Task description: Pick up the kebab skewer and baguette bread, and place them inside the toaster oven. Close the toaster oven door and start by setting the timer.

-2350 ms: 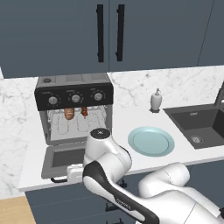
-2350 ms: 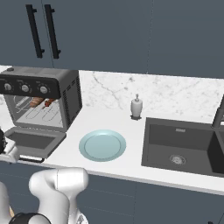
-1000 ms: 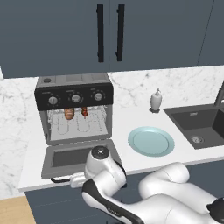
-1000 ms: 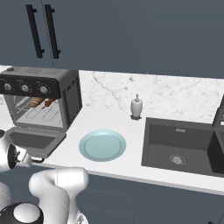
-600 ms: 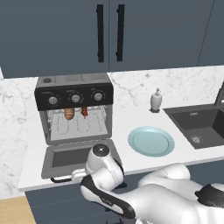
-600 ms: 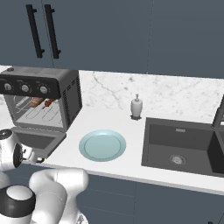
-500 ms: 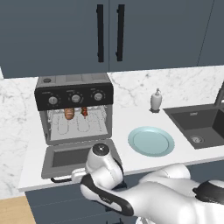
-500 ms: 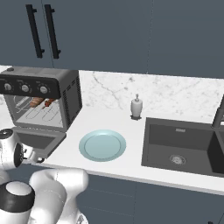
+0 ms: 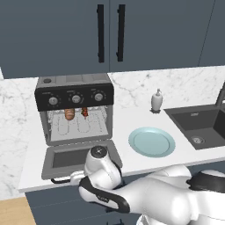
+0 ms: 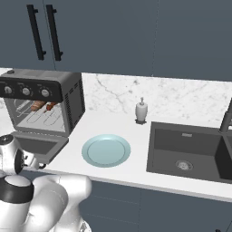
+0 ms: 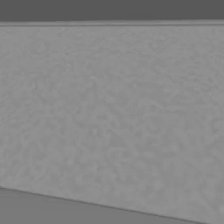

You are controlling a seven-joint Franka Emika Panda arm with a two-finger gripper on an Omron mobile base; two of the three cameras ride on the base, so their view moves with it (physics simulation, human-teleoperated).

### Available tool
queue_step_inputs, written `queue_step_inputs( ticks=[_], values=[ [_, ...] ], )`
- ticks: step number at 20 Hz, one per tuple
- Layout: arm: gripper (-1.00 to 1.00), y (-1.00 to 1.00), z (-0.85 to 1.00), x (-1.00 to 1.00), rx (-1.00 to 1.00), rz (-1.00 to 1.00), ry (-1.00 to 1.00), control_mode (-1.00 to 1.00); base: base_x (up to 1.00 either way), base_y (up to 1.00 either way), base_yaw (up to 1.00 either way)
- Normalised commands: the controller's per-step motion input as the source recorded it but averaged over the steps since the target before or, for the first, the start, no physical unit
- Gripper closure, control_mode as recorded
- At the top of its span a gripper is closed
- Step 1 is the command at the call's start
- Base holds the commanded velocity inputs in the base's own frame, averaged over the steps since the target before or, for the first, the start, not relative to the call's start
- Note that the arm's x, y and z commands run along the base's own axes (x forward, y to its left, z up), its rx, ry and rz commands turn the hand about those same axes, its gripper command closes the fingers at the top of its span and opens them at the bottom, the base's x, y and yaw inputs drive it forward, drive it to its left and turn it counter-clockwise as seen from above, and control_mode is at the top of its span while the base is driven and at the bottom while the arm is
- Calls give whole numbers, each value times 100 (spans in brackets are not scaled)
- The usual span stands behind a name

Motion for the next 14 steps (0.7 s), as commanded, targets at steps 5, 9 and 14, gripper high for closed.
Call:
queue_step_inputs(
  ticks=[5, 9, 14],
  values=[
    [-100, 2, -19, 11, 0, 0, -2, -100, 0, 0, 0],
    [-100, 0, -13, 13, 0, 0, -5, -100, 0, 0, 0],
    [-100, 0, 3, 22, 0, 1, -14, -100, 0, 0, 0]
  ],
)
